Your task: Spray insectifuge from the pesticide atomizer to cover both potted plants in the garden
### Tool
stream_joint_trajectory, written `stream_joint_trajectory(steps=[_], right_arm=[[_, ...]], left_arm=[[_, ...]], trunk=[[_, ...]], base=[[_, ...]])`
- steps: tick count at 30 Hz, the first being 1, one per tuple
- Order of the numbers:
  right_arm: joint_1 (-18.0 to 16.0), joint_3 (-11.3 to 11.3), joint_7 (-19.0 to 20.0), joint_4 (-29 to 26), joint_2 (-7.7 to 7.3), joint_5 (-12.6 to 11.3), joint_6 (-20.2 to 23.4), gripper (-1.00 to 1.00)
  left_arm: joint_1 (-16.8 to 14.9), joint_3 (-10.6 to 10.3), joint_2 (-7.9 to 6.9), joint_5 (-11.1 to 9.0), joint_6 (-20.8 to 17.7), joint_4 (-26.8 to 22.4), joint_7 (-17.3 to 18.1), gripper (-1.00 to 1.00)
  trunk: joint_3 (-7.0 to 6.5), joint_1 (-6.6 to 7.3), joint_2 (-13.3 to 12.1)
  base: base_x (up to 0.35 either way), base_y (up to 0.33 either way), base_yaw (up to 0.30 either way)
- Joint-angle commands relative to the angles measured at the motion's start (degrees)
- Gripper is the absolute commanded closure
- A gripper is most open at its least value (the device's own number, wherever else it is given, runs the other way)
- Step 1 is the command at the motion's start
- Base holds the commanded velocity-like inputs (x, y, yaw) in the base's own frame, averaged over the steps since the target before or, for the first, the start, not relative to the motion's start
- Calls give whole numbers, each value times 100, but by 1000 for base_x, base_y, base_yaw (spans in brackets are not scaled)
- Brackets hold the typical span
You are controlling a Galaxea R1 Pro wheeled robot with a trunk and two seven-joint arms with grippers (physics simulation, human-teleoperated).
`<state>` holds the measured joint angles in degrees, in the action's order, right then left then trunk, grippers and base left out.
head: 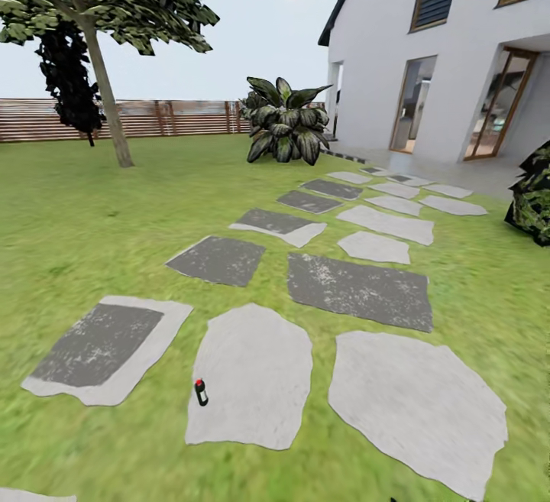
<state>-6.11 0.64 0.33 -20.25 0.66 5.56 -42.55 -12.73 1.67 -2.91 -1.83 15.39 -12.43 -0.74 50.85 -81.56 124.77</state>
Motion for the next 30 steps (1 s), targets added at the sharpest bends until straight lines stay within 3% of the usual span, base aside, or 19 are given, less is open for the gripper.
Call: stream_joint_trajectory(steps=[1, 9, 15, 17, 20, 24, 26, 30], right_arm=[[-4, -21, 2, 3, 2, 42, -17, -100], [-4, -21, 2, 3, 1, 42, -17, -100], [-4, -48, -40, -68, -6, 29, -19, -100], [-6, -58, -46, -283, -21, 30, -12, -100], [-154, -65, -50, -968, -57, 39, 26, -100], [-676, -85, -63, -1662, -80, 36, 743, -100], [-948, -97, -66, -1871, -84, 23, 1357, -100], [-1124, -116, -63, -1996, -104, 17, 1709, -100]], left_arm=[[-2, 9, 1, -19, 17, 4, 3, -100], [-2, 6, 1, -16, 21, 2, 3, -100], [-81, -16, 54, -12, -7, -94, 0, -100], [-366, -19, 79, -12, -53, -219, -5, -100], [-1117, -44, 84, 19, -98, -351, 2, -100], [-1647, -44, 103, 27, -118, -405, -14, -100], [-1732, -44, 125, 9, -101, -443, -20, -100], [-1764, -39, 133, -12, -59, -480, -22, -100]], trunk=[[5, -1, 2], [5, -1, 2], [5, -1, 2], [5, -1, 2], [5, -1, 2], [5, -1, 2], [5, -1, 2], [5, -1, 2]], base=[[155, 329, -273], [155, 329, -250], [85, 175, -29], [14, 28, -3], [4, 8, -1], [1, 1, 0], [0, 0, 0], [0, 0, 0]])
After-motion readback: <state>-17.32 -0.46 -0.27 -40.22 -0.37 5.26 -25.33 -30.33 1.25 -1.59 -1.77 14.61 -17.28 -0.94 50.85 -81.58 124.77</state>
